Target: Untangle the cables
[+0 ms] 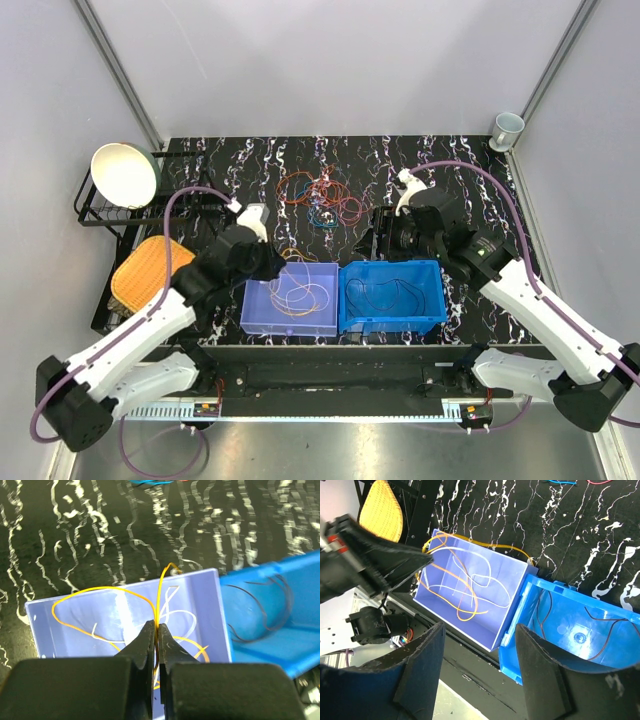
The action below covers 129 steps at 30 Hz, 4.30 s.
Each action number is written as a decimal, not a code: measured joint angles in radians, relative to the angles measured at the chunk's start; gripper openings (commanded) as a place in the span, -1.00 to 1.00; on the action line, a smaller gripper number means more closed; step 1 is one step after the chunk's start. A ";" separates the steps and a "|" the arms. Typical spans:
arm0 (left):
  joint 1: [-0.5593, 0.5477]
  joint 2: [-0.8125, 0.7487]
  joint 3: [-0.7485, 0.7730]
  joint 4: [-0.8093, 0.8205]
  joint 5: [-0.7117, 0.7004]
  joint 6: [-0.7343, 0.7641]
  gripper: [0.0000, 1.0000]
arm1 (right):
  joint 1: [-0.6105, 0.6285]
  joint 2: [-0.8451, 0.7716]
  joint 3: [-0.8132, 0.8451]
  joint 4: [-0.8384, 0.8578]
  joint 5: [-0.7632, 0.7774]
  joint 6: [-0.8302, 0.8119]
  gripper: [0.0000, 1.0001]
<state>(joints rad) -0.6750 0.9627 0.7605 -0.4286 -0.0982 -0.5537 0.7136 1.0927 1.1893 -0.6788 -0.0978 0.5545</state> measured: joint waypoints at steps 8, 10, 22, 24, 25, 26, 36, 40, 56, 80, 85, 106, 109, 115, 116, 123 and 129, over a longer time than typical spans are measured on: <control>-0.001 -0.235 -0.018 -0.011 0.062 0.052 -1.00 | 0.000 -0.011 -0.006 0.002 -0.008 0.020 0.26; -0.001 -0.278 -0.018 -0.010 0.067 0.060 -1.00 | 0.000 -0.011 -0.006 0.001 -0.017 0.026 0.26; -0.001 -0.312 -0.016 -0.013 0.114 0.083 -1.00 | 0.000 -0.028 -0.019 0.005 -0.027 0.044 0.26; -0.001 -0.312 -0.016 -0.014 0.126 0.083 -1.00 | 0.000 -0.030 -0.021 0.007 -0.027 0.045 0.26; -0.001 -0.312 -0.016 -0.014 0.132 0.082 -1.00 | 0.000 -0.031 -0.023 0.008 -0.027 0.046 0.26; -0.001 -0.310 -0.016 -0.014 0.140 0.082 -1.00 | 0.000 -0.031 -0.024 0.008 -0.027 0.046 0.25; -0.002 -0.289 -0.089 0.015 0.142 0.024 -1.00 | 0.000 -0.037 -0.037 0.010 -0.027 0.048 0.25; -0.002 -0.264 -0.161 0.048 0.090 -0.063 -1.00 | 0.000 -0.040 -0.046 0.010 -0.027 0.051 0.25; -0.002 -0.106 -0.224 0.122 -0.080 -0.340 -1.00 | 0.000 -0.040 -0.068 0.024 -0.029 0.054 0.25; 0.165 -0.078 -0.060 0.084 0.006 -0.439 -1.00 | 0.000 -0.041 -0.097 0.031 -0.045 0.057 0.25; 0.165 -0.080 -0.086 0.148 0.068 -0.440 -1.00 | 0.000 -0.041 -0.098 0.032 -0.045 0.057 0.25; 0.150 -0.229 -0.410 0.197 0.088 -0.515 -0.98 | 0.000 -0.045 -0.125 0.069 -0.055 0.076 0.25; 0.138 -0.208 -0.410 0.198 0.074 -0.531 -0.21 | 0.000 -0.045 -0.131 0.069 -0.055 0.078 0.25; 0.122 -0.188 -0.351 0.111 0.029 -0.506 0.51 | 0.000 -0.045 -0.132 0.069 -0.061 0.080 0.25; 0.119 -0.188 -0.319 0.080 0.013 -0.498 0.53 | 0.000 -0.045 -0.132 0.069 -0.061 0.080 0.25; 0.103 -0.189 -0.068 -0.095 -0.080 -0.429 0.49 | 0.000 -0.044 -0.132 0.070 -0.061 0.080 0.25; 0.077 -0.146 0.042 -0.184 -0.142 -0.351 0.30 | 0.000 -0.043 -0.132 0.075 -0.062 0.079 0.25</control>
<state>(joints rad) -0.5980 0.8165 0.8024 -0.6128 -0.2398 -0.9043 0.7136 1.0496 1.0576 -0.6041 -0.1596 0.6338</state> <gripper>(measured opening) 0.712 0.626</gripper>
